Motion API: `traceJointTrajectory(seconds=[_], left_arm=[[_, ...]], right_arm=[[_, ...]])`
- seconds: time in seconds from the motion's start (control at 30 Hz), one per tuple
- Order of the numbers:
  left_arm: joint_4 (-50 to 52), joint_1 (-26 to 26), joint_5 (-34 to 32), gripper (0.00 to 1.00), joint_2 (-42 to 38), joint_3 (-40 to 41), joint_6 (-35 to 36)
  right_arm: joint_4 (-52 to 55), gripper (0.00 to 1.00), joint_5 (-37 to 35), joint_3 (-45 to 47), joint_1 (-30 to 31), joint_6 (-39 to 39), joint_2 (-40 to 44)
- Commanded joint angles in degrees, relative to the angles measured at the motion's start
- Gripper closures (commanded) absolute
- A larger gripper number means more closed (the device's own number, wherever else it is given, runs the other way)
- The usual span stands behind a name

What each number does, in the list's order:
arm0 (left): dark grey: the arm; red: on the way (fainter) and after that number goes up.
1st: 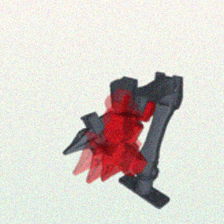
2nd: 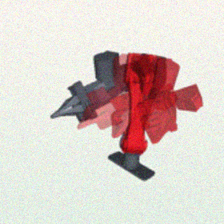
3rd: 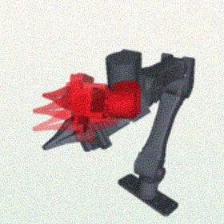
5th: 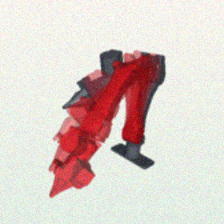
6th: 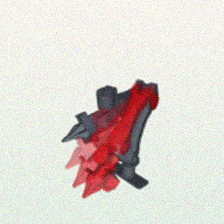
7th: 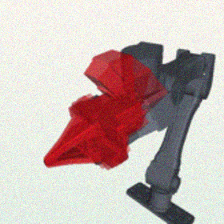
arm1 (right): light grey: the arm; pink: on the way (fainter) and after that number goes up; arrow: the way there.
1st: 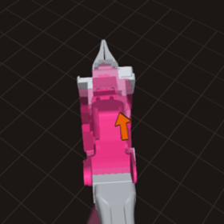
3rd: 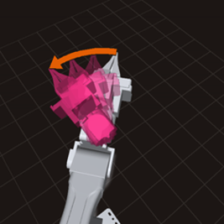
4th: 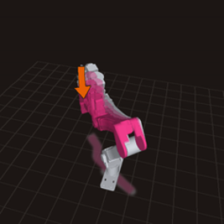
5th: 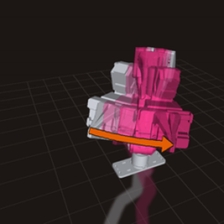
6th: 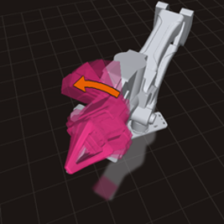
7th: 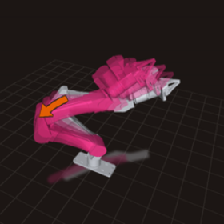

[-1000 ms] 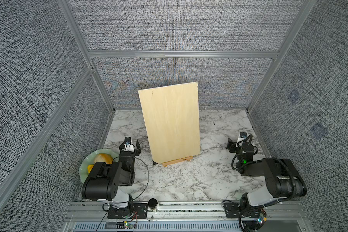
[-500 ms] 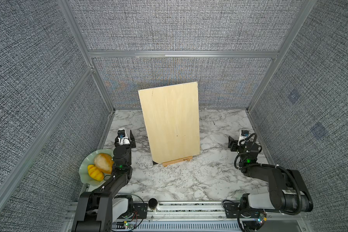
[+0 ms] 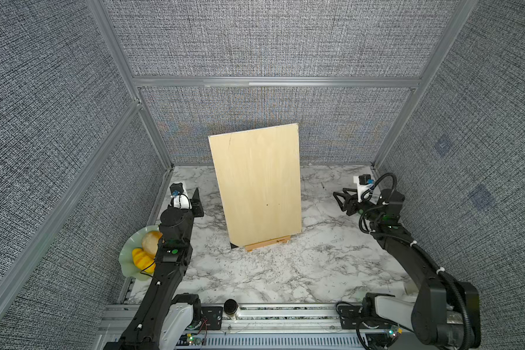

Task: Disassemble the easel
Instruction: Adjust the easel at the center of the board.

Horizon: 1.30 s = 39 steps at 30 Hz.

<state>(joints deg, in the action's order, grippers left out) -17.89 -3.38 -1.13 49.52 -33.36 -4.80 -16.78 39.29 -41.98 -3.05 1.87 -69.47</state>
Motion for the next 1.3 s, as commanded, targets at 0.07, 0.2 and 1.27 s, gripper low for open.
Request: traceJointTrajectory(seconds=[0.07, 0.2, 1.27], left_arm=[[9.9, 0.0, 10.3, 0.48, -1.1, -5.2, -0.5], [14.6, 0.0, 18.0, 0.45, -0.9, -9.3, 0.2], [17.7, 1.0, 31.6, 0.57, 6.1, -11.9, 1.2]], right_arm=[[12.7, 0.44, 10.6, -6.7, 4.0, -1.5, -0.9], [20.7, 0.44, 6.1, -10.6, 9.3, -7.0, -1.3], [14.6, 0.54, 13.4, -21.8, 12.0, -2.2, -14.1]])
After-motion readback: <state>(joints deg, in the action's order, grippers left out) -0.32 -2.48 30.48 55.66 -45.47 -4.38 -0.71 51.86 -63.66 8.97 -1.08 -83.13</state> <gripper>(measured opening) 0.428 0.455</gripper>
